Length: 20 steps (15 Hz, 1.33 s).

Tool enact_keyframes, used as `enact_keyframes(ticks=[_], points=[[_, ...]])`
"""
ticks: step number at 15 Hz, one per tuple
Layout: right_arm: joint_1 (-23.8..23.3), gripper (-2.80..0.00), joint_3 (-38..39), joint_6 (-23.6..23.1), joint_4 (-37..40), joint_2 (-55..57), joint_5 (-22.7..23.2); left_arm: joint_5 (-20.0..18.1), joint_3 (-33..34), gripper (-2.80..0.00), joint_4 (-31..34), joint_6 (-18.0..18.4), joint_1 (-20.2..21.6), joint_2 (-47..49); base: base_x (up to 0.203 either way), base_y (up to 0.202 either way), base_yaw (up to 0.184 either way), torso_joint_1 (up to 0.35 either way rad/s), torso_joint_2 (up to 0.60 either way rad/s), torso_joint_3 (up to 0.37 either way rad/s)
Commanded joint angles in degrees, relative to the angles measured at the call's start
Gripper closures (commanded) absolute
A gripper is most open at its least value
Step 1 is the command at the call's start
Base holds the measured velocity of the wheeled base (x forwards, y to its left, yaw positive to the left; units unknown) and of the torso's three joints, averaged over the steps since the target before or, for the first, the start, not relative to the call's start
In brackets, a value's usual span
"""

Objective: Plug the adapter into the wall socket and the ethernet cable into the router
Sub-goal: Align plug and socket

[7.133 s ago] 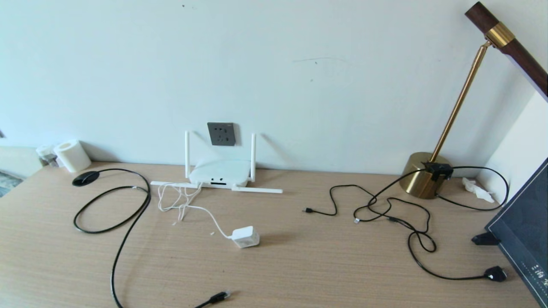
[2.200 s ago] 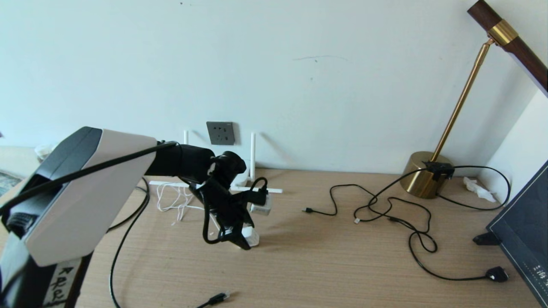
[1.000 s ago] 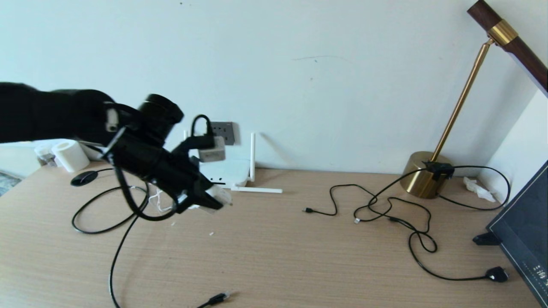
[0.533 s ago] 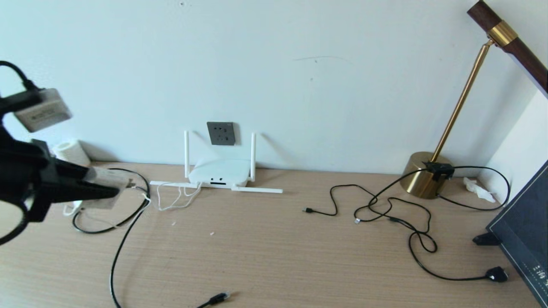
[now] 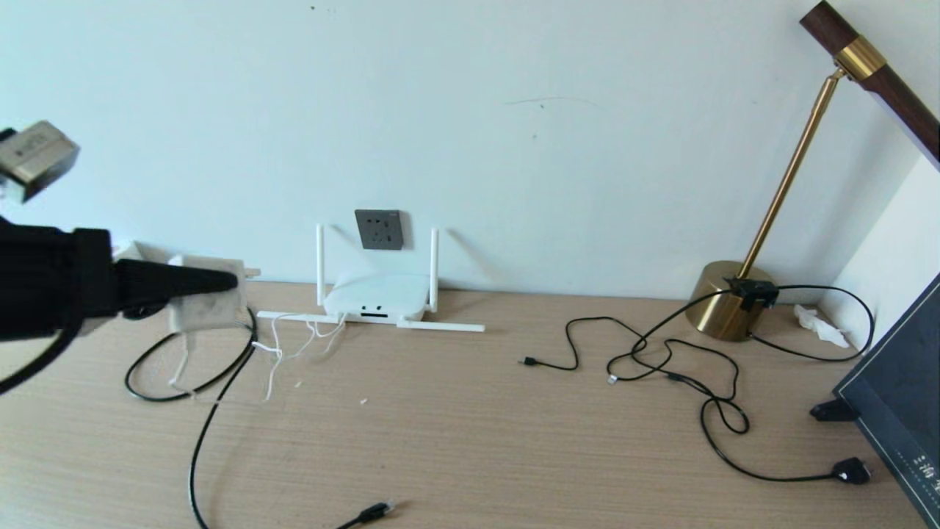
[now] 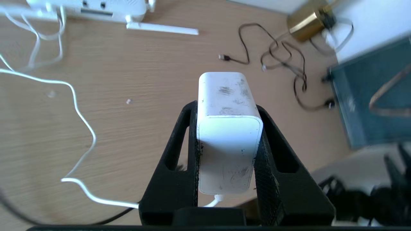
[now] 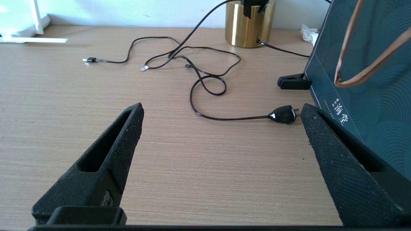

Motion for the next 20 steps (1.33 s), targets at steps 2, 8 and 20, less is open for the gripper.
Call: enact_keyframes(ticks=[2,8,20], points=[[0.02,-2.80,0.00,0.01,-0.03,0.09,0.00,11.38,11.87,0.00,-26.79,-3.29,-4.25,10.01,0.000,0.000,0.000,0.000,0.00,0.000],[0.02,-2.80,0.00,0.01,-0.03,0.09,0.00,25.20,21.32,0.00,-74.88,3.88,-7.75,36.90,0.000,0.000,0.000,0.000,0.00,0.000],[0.02,-2.80,0.00,0.01,-0.03,0.09,0.00,30.89,-6.56,0.00,-99.51,13.88,-11.97,65.57,0.000,0.000,0.000,0.000,0.00,0.000]])
